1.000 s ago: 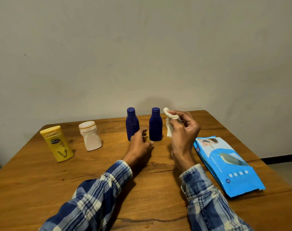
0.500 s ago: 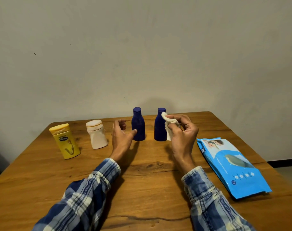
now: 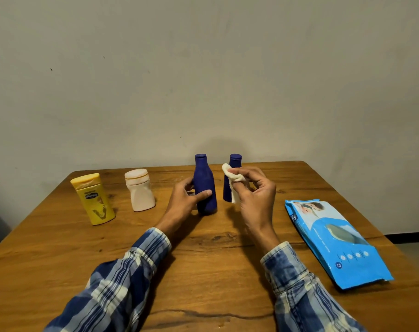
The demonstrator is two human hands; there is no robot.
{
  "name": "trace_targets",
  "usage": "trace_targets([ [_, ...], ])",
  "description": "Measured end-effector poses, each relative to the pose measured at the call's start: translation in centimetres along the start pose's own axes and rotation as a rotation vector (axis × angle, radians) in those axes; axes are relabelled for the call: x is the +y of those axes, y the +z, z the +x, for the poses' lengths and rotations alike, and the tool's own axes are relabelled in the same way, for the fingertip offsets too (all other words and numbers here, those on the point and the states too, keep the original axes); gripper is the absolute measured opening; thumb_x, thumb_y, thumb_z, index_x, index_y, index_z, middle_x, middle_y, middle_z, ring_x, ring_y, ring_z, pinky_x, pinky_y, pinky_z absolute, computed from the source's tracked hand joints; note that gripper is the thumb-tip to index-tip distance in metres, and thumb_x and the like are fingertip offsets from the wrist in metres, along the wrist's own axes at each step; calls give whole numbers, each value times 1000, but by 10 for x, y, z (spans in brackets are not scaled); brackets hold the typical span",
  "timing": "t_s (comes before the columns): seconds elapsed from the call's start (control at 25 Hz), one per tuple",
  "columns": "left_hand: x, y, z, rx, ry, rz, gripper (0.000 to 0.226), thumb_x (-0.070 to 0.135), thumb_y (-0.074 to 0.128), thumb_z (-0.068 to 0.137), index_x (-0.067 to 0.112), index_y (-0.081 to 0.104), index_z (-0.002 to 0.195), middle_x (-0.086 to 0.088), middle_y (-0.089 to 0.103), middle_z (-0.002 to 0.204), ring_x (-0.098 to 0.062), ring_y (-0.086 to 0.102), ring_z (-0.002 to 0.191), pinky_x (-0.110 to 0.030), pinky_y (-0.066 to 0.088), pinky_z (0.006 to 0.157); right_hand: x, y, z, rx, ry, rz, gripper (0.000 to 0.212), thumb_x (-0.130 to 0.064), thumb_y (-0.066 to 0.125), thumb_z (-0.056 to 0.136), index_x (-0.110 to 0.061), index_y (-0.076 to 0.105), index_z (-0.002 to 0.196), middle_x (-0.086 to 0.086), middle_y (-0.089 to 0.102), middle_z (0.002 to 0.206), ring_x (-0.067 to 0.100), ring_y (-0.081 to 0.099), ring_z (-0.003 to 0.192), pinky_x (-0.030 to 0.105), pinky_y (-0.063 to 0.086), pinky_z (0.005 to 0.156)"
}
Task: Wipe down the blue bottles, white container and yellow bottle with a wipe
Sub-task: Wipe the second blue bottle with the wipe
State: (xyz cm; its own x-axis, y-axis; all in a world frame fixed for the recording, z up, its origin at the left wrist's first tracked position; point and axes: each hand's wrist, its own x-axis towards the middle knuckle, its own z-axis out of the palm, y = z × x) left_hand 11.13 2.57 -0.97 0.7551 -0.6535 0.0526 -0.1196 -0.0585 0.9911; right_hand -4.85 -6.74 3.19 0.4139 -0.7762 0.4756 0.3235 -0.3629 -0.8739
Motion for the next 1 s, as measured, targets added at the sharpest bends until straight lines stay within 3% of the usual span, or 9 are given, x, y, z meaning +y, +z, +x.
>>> trace_targets([
  [0.08,4,1,-20,-74,-16,-93,71,20,88,77,27,55,140,2,63,136,-23,62,125,-53,57,96,1,1,-1,-34,-44,-33,24,2,67,91,-15,75,106,-7,67,110,4,63,108,33,58,92],
  [0.2,13,1,-45,-181,24,-102,70,17,85,78,23,55,141,0,65,134,-19,64,122,-33,62,82,3,3,-2,-87,-127,-101,25,0,66,93,-13,74,113,-8,64,113,8,62,111,37,59,90],
  [0.32,22,-6,-53,-212,132,-33,67,22,83,79,16,56,141,-3,68,133,-21,66,122,-39,59,94,4,5,-8,-256,-324,-329,35,3,65,91,-12,71,121,-1,58,122,11,56,116,32,56,96],
  [0.44,24,-16,-59,-160,173,-42,64,23,79,77,13,60,136,-5,71,126,-19,67,119,-34,57,97,-1,7,-14,-526,-579,-551,31,5,68,84,-7,73,112,7,58,118,15,53,112,24,50,97],
  [0.6,16,-21,-67,-212,156,2,76,34,84,79,20,52,147,-1,67,134,-16,65,121,-38,56,99,-5,3,-6,-255,-420,-431,37,8,65,87,-10,72,119,4,58,117,12,56,112,28,54,95],
  [0.64,17,-20,-69,-213,159,-9,72,30,82,80,19,53,145,-1,68,132,-16,66,119,-36,57,96,-7,4,-7,-271,-435,-441,38,7,66,87,-10,72,120,4,58,117,12,56,111,29,54,95],
  [0.8,20,-19,-75,-206,148,-92,46,12,73,82,16,62,127,-2,74,117,-17,69,113,-24,57,86,-14,10,-19,-640,-529,-577,32,0,72,85,-11,72,116,2,62,117,12,57,111,30,52,99],
  [0.96,18,-20,-71,-211,179,-57,57,10,71,90,18,52,144,0,66,134,-12,63,122,-24,55,92,-33,-1,-7,-413,13,108,32,1,75,84,-5,64,114,6,75,106,20,72,103,33,61,83],
  [1.0,19,-19,-71,-211,177,-64,60,13,71,90,18,50,146,0,64,136,-13,62,124,-26,55,93,-35,-2,-5,-399,64,186,31,1,76,83,-3,63,111,8,75,104,21,73,99,34,62,79],
])
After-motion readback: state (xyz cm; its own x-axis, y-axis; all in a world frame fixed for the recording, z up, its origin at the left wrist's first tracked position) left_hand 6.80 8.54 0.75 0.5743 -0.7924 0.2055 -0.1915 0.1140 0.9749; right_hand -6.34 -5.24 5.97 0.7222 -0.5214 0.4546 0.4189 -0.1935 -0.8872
